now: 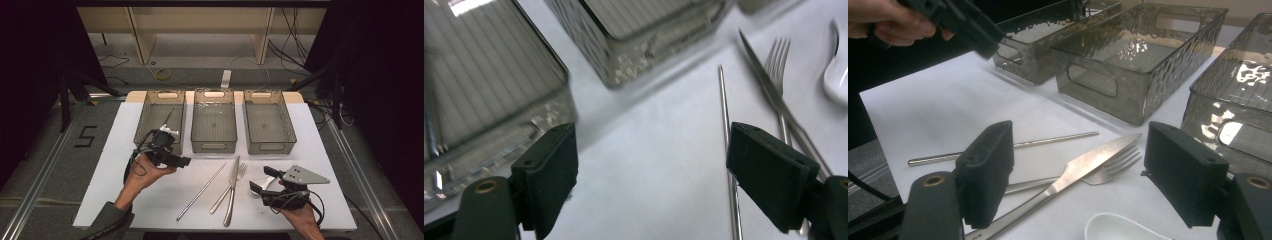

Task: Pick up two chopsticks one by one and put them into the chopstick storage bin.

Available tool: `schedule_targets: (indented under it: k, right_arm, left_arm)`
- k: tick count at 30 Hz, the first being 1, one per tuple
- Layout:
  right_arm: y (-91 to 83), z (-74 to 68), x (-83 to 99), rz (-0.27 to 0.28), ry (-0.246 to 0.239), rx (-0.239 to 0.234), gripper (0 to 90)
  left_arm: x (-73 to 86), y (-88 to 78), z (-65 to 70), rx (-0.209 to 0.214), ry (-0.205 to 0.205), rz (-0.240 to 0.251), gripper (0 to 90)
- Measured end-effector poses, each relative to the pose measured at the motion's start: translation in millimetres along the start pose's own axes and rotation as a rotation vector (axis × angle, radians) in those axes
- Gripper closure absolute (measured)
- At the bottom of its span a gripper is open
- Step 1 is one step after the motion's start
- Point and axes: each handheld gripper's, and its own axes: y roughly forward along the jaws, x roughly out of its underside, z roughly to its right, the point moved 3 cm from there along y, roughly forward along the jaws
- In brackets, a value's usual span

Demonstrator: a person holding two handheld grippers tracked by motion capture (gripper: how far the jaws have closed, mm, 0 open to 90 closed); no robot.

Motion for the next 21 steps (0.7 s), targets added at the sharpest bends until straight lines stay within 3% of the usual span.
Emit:
schedule_targets:
  k: [7,16,21]
  right_arm:
    - [0.4,-0.7,-0.2,-0.003,-0.002,-0.003,28.8]
    - [1.4,-1.2,0.2,-0.008,0.002,-0.011,28.8]
    - [1.3,-1.4,0.0,-0.007,0.002,-0.012,28.8]
  left_arm:
    - [20.6,9.9,19.1,0.022,0.053,-0.078,22.1]
    - [32.5,26.5,45.6,0.038,0.14,-0.212,29.0]
    - [38.3,34.5,55.5,0.054,0.183,-0.26,35.6]
